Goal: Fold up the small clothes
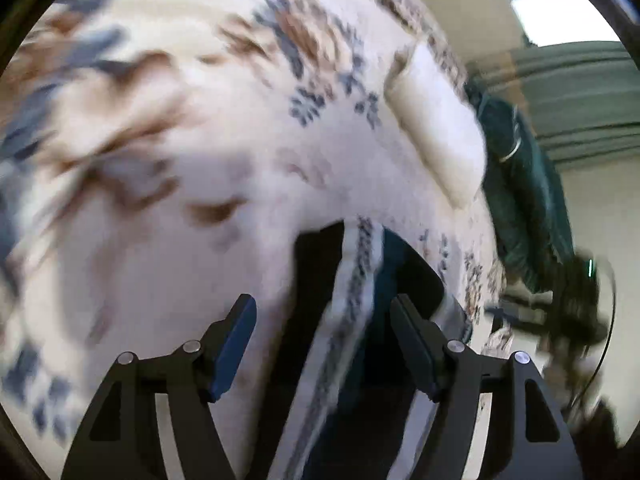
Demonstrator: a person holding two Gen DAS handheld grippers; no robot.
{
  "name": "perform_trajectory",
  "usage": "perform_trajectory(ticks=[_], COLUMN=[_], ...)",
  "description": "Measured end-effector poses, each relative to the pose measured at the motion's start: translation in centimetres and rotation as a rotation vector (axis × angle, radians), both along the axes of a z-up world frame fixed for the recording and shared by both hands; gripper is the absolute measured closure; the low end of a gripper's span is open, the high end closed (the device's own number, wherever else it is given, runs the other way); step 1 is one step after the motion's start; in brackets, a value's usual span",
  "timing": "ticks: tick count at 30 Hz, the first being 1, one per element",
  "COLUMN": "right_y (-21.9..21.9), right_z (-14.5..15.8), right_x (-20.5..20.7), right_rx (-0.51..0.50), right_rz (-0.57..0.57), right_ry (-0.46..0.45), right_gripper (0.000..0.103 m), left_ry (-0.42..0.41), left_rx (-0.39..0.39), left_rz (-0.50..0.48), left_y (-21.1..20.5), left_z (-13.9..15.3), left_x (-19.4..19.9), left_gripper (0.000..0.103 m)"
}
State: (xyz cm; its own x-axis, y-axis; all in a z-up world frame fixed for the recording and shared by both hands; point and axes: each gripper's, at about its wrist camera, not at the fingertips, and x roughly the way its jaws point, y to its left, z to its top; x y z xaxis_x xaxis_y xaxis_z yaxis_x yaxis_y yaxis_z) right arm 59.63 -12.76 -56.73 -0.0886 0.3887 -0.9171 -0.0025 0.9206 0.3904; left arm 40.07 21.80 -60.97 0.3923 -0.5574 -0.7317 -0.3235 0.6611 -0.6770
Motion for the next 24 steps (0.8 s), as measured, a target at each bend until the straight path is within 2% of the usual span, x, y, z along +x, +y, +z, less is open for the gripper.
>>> perform_trajectory(ticks=[3,4,5,6,7,8,10,11,13,17,19,21,22,23,24], right_y=[-6.3,-7.6,-8.8,-9.9,-10.7,-11.0,-11.1,-11.2,-11.2,-11.2,-10.7,-11.4,-11.9,-12.7,-13.5], right_z=[-3.6,-4.8,-5.9,-7.1,-8.4,-9.3,-10.3,-10.3,-9.6,-8.7,-9.0,-9.0,-8.9,-8.3,-7.3], right_x=[-2.1,-2.6,-3.0,-3.3,-3.4,-3.6,-3.9,-3.8,-3.4,-3.0,-2.7,-3.2,-3.5,-4.0,-5.1], right_rx=[0.036,0.06,0.079,0.107,0.132,0.167,0.262,0.275,0.278,0.209,0.182,0.205,0.203,0.198,0.201], right_rz=[-0.145,-0.178,-0.206,-0.234,-0.265,-0.292,-0.34,-0.362,-0.396,-0.427,-0.398,-0.402,-0.407,-0.412,-0.415], right_ry=[0.096,0.119,0.137,0.147,0.162,0.172,0.165,0.128,0.066,-0.001,0.012,0.072,0.098,0.108,0.1], right_gripper=[0.046,0.046,0.046,0.046,0.046,0.046,0.046,0.057,0.095,0.096,0.096,0.094,0.085,0.072,0.066], left_ry=[0.054,0.053,0.038,0.022,0.007,-0.012,-0.017,-0.017,-0.011,0.005,0.009,0.024,0.021,0.021,0.02], left_rx=[-0.044,-0.04,-0.022,-0.015,0.0,0.02,0.033,0.028,0.031,0.017,0.015,0.056,0.07,0.088,0.107], left_rz=[-0.048,-0.057,-0.064,-0.08,-0.101,-0.109,-0.116,-0.115,-0.103,-0.069,-0.078,-0.1,-0.108,-0.11,-0.108], left_y=[-0.9,-1.1,-1.4,-1.6,-1.8,-1.8,-1.8,-1.8,-1.4,-0.6,-0.5,-0.7,-0.7,-0.8,-0.6], left_z=[-2.4,-2.5,-2.2,-2.0,-1.6,-1.0,-0.7,-0.7,-0.8,-1.5,-1.2,-0.5,0.1,0.8,1.4], left_x=[3.3,3.8,4.2,4.4,4.7,4.8,4.6,4.6,4.8,5.2,5.2,5.1,4.8,4.6,4.1], left_gripper=[0.036,0.04,0.064,0.083,0.084,0.089,0.09,0.091,0.091,0.091,0.091,0.087,0.084,0.074,0.066])
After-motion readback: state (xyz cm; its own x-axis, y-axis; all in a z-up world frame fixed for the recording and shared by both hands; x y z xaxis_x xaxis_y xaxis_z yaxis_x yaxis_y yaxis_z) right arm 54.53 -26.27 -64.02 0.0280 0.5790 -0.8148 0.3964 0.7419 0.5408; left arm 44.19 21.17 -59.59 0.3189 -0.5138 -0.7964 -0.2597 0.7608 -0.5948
